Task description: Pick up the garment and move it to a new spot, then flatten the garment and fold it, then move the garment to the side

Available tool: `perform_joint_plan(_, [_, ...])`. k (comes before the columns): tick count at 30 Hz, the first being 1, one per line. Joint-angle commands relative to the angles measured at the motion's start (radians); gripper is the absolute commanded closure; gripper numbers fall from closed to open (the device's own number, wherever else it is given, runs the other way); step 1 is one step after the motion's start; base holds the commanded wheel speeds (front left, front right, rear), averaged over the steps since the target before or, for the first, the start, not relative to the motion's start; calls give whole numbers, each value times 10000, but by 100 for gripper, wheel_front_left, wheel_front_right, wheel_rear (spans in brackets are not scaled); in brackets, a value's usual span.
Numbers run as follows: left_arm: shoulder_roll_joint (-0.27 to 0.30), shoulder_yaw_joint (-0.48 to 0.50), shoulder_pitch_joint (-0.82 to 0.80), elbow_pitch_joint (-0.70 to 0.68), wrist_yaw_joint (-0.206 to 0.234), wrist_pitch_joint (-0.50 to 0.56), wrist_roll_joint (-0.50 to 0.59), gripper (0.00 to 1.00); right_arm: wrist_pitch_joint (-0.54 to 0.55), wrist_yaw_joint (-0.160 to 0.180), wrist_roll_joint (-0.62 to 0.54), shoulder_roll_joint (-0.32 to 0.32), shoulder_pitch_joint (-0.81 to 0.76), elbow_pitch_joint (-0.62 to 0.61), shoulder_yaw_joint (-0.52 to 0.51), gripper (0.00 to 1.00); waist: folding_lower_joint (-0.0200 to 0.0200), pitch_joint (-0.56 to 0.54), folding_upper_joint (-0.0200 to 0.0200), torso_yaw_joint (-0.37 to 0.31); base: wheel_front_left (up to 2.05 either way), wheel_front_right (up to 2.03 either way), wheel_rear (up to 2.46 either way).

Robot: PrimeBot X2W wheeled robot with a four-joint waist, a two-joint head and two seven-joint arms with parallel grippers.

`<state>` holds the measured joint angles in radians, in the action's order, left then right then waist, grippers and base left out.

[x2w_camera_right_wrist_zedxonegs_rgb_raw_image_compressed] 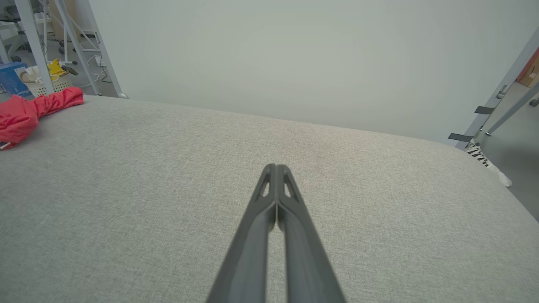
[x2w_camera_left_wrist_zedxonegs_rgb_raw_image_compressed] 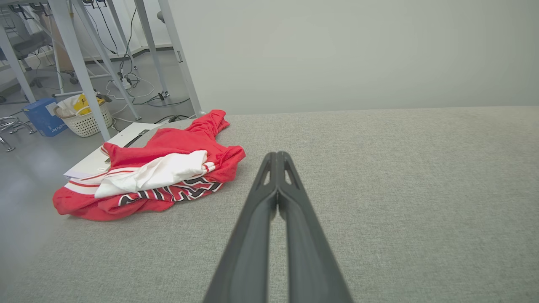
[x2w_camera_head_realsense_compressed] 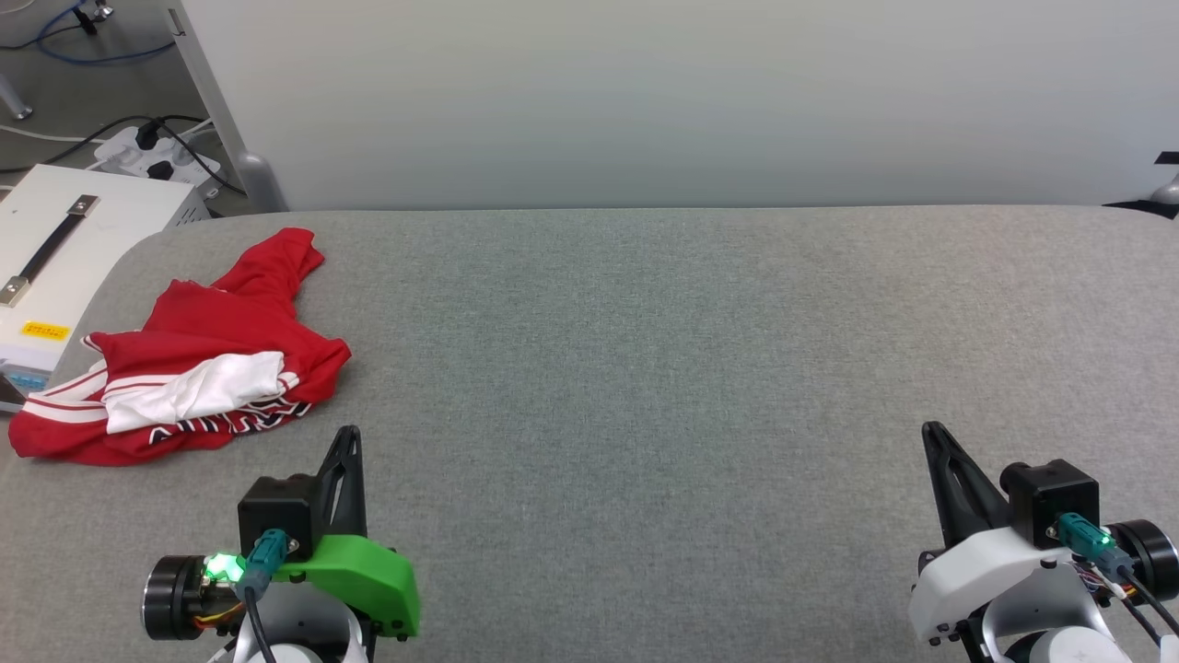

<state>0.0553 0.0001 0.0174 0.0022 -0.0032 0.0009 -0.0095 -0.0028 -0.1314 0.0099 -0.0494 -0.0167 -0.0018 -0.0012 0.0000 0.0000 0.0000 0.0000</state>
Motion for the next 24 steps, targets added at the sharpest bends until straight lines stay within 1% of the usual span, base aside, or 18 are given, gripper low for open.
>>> perform_joint_plan(1, [-51,-1,-174,-22,32,-9,95,100,28,7,-99,-8,167,18,12,100,0,0,0,0,0,0,0])
perform_joint_plan(24, [-51,-1,-174,-22,32,-9,95,100,28,7,-99,-8,167,18,12,100,0,0,0,0,0,0,0])
